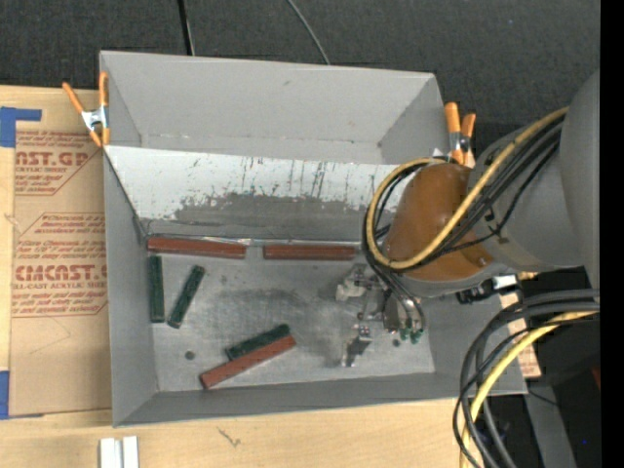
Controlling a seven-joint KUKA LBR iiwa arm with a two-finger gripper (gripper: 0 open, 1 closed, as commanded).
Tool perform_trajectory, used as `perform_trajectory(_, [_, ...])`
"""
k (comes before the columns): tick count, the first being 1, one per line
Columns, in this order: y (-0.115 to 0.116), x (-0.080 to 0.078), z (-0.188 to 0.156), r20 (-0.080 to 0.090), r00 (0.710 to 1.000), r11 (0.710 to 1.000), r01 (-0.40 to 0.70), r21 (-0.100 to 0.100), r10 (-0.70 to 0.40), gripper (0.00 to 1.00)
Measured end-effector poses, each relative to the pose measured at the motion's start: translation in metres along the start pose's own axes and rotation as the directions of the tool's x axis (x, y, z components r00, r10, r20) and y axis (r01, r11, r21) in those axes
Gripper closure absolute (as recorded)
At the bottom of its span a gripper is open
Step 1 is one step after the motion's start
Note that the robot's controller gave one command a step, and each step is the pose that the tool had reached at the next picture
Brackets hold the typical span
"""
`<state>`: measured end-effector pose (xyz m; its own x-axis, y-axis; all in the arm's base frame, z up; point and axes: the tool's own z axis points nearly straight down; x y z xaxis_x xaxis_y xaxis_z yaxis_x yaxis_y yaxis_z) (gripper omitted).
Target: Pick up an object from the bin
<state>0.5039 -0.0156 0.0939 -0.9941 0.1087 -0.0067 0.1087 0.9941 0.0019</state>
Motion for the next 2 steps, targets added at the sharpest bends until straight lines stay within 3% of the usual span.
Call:
perform_trajectory(1, [0.016, 0.002, 0.021, 0.007, 0.989, 0.989, 0.146, 0.008, -0.146, 0.0])
perform_trajectory(2, [0.039, 0.004, 0.021, 0.006, 0.957, 0.957, 0.29, 0.006, -0.29, 0.0])
